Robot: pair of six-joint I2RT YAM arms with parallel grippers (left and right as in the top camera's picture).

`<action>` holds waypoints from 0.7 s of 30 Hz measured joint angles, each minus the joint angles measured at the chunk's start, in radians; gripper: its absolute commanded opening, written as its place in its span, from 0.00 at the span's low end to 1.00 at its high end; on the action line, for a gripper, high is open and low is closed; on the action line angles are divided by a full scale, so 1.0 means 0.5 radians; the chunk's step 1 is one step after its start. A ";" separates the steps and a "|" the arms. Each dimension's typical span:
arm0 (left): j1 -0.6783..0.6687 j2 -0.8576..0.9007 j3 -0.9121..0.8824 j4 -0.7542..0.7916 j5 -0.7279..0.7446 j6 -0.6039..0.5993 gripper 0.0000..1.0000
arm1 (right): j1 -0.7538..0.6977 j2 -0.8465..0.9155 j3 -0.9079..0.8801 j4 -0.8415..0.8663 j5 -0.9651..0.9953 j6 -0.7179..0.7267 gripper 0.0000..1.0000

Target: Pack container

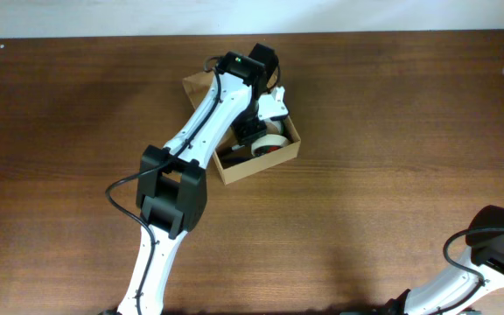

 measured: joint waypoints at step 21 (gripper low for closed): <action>0.107 -0.906 0.072 0.014 -0.262 -0.388 0.45 | 0.000 0.000 0.000 0.000 0.000 -0.001 0.99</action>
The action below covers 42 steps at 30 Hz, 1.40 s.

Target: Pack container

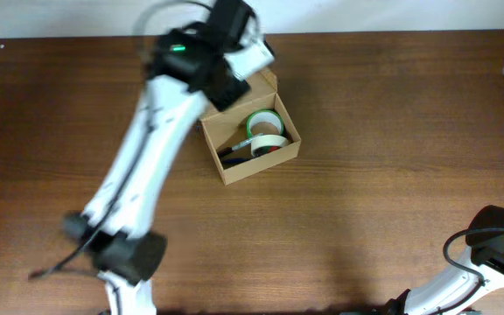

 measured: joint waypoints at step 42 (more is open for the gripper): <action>0.777 0.724 -0.082 0.047 0.717 -0.835 0.13 | 0.990 0.766 -0.009 -0.056 -0.680 -0.216 0.04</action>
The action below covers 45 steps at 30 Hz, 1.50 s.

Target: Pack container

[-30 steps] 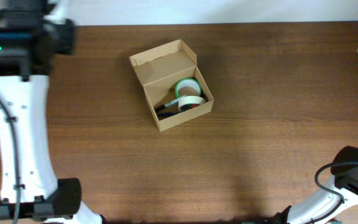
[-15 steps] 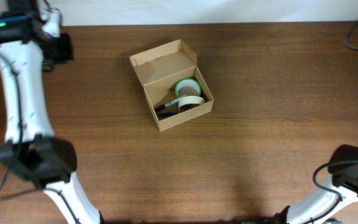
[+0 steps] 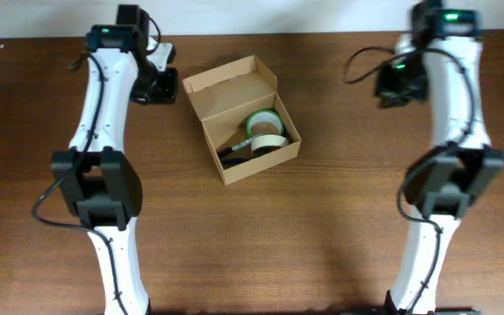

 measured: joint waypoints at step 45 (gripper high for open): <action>-0.008 0.227 0.000 0.522 0.213 -0.060 0.17 | 0.851 0.184 -0.066 0.073 -0.145 -0.134 0.04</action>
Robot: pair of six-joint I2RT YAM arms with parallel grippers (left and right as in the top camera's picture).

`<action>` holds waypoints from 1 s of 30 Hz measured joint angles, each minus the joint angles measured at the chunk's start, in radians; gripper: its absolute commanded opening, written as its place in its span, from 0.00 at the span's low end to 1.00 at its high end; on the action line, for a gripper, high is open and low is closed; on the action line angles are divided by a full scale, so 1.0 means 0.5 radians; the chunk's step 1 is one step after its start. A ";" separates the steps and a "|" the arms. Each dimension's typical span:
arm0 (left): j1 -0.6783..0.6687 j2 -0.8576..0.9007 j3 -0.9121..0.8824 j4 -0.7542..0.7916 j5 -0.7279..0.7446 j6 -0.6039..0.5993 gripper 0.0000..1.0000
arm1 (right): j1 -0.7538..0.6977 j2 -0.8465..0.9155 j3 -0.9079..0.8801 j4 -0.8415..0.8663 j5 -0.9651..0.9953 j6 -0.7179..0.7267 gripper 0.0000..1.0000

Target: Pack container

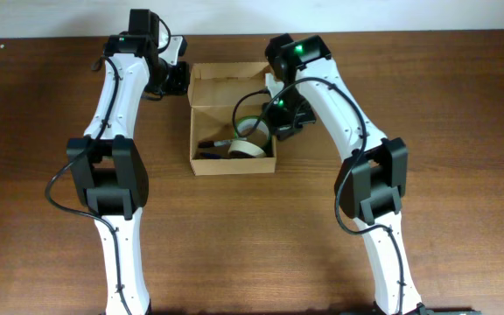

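An open cardboard box (201, 163) stands at the middle back of the table, its sides square to the table edges and its lid flap (230, 83) laid back. Inside lie a white tape roll (248, 150), a green tape roll (244, 123) partly under the right arm, and a dark pen (214, 143). My left gripper (176, 79) is at the left edge of the lid flap. My right gripper (280, 120) is against the box's right wall, over the green roll. Neither gripper's fingers show clearly enough to tell open from shut.
The brown wooden table (427, 192) runs to a pale wall along the far edge. A dark cable hangs in at the far right. Both white arms reach from the near edge toward the box.
The box was turned at an angle and now sits square, shifted a little left. My left gripper has come up to the lid's left edge. My right gripper has moved from the far right to the box's right wall.
At first my left arm reached into the angled box over the tape rolls, the right arm parked at the near right corner. Then the left arm was out of the box, and later both grippers stood apart at the back. Now they flank the squared box.
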 measured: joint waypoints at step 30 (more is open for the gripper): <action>0.331 0.336 -0.001 0.233 1.212 -0.519 0.08 | -0.726 0.041 -0.666 1.616 -1.509 1.101 0.04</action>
